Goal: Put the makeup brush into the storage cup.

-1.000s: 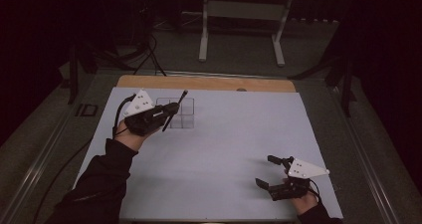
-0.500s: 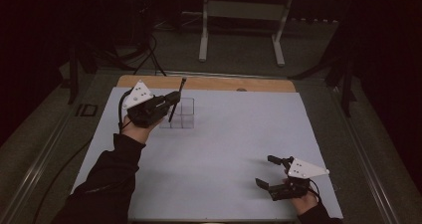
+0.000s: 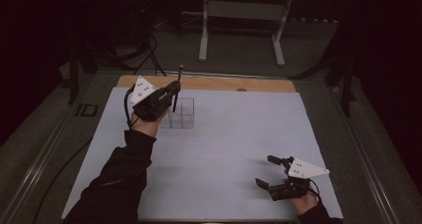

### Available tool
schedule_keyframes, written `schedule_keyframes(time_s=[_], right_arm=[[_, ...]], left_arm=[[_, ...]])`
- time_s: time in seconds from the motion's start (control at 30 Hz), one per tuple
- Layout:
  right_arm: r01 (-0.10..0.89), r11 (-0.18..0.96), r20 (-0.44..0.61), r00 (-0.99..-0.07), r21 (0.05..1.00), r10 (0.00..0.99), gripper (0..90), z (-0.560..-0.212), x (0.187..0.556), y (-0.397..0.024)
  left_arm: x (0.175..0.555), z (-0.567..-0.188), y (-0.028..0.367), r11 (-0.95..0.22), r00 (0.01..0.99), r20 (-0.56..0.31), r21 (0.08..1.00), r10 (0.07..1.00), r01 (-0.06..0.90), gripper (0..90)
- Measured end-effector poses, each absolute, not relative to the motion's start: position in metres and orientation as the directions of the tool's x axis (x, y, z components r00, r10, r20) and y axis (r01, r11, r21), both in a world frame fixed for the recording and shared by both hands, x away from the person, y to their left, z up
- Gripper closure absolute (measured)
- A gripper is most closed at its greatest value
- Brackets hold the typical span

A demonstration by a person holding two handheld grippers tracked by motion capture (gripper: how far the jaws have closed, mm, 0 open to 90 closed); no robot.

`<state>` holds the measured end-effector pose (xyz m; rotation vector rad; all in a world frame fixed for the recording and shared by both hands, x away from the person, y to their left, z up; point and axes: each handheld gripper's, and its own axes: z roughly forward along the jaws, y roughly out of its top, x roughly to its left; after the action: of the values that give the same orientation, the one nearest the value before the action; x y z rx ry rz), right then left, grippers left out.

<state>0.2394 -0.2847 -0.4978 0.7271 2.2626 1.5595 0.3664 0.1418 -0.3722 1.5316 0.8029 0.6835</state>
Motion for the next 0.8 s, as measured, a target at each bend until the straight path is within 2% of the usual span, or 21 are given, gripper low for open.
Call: schedule_keyframes(time_s=[0.13,0.23,0.4,0.67,0.8], right_arm=[[0.237,0.282,0.042,-0.828,0.930,0.559,10.5,-0.498,0.239,-0.285],[0.239,0.283,0.042,-0.828,0.929,0.559,10.5,-0.498,0.239,-0.285],[0.239,0.282,0.044,-0.829,0.929,0.558,10.5,-0.498,0.239,-0.285],[0.239,0.285,0.044,-0.831,0.928,0.555,10.5,-0.498,0.239,-0.285],[0.237,0.289,0.042,-0.833,0.928,0.551,10.5,-0.498,0.239,-0.284]], left_arm=[[0.372,-0.377,0.140,-0.019,0.576,-0.040,0.995,0.817,0.095,85.2],[0.377,-0.382,0.140,0.021,0.585,-0.044,0.999,0.810,0.046,85.1],[0.382,-0.391,0.138,0.024,0.564,-0.026,1.000,0.825,0.012,85.1],[0.390,-0.412,0.144,0.104,0.525,-0.093,0.995,0.846,0.008,85.1],[0.395,-0.421,0.147,0.115,0.496,-0.119,0.993,0.860,0.039,85.1]])
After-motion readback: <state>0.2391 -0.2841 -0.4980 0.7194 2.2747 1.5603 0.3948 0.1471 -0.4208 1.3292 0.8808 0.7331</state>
